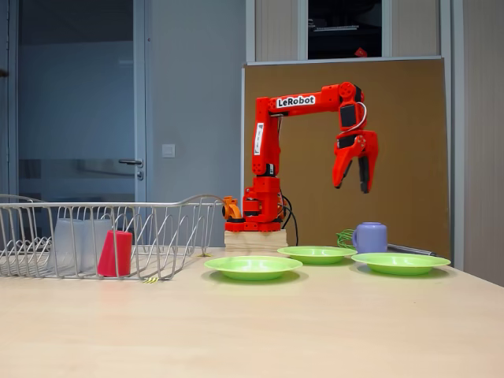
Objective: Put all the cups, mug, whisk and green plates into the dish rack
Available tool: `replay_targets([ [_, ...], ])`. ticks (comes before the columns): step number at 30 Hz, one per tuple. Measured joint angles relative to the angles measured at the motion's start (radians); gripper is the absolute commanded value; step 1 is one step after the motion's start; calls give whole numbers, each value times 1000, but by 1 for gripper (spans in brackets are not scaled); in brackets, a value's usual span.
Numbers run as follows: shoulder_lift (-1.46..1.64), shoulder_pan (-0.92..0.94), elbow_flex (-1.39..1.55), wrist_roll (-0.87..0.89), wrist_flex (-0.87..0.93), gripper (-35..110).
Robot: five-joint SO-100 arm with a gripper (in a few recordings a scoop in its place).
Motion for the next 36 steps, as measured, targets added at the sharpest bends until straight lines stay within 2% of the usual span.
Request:
replay_targets([
  [5, -46, -95, 31, 147, -115, 47],
  [10, -115, -127, 69, 201, -229, 48],
  [17, -147, -123, 184, 195, -419, 49],
  [29, -249, -123, 216, 183, -545, 48],
  [36, -265, -123, 244, 164, -574, 37],
])
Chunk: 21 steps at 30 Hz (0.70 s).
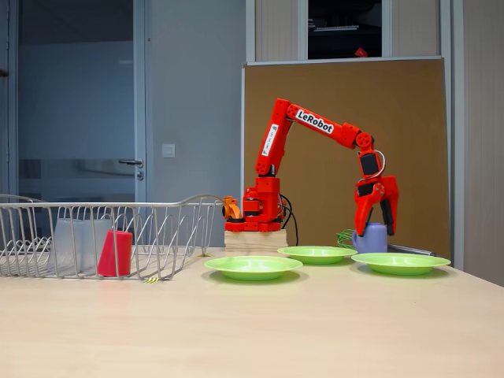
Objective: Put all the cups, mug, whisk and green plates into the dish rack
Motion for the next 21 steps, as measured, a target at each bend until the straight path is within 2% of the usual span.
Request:
replay_targets([
  [14, 18, 34, 58, -67, -18, 23],
  [21, 17, 84, -92, -199, 192, 23],
])
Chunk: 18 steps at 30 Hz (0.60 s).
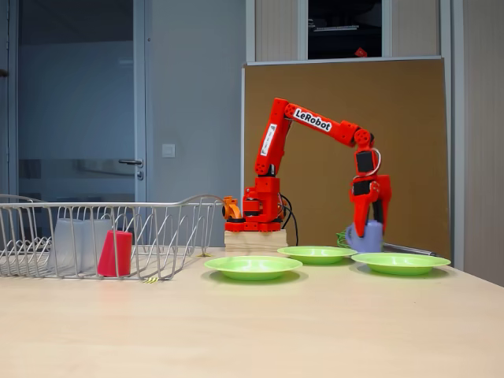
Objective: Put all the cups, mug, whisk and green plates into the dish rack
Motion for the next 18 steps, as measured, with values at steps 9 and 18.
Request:
replay_targets([
  [9, 0, 120, -327, -252, 376, 22],
  [18, 86, 268, -420, -489, 578, 23],
])
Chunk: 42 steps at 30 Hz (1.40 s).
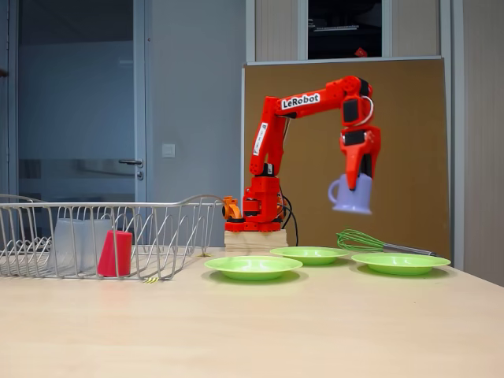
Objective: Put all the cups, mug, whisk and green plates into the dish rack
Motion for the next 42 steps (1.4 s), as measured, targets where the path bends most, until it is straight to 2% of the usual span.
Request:
replay_targets([
  [6, 158, 210, 37, -298, 61, 22],
  [11, 268, 477, 78, -660, 58, 21],
  [17, 304, 750, 77, -1040, 74, 21],
  [22, 302, 950, 35, -1278, 75, 21],
  [33, 51, 1299, -104, -1635, 40, 21],
  [42, -255, 1350, -189, -1713, -25, 23],
])
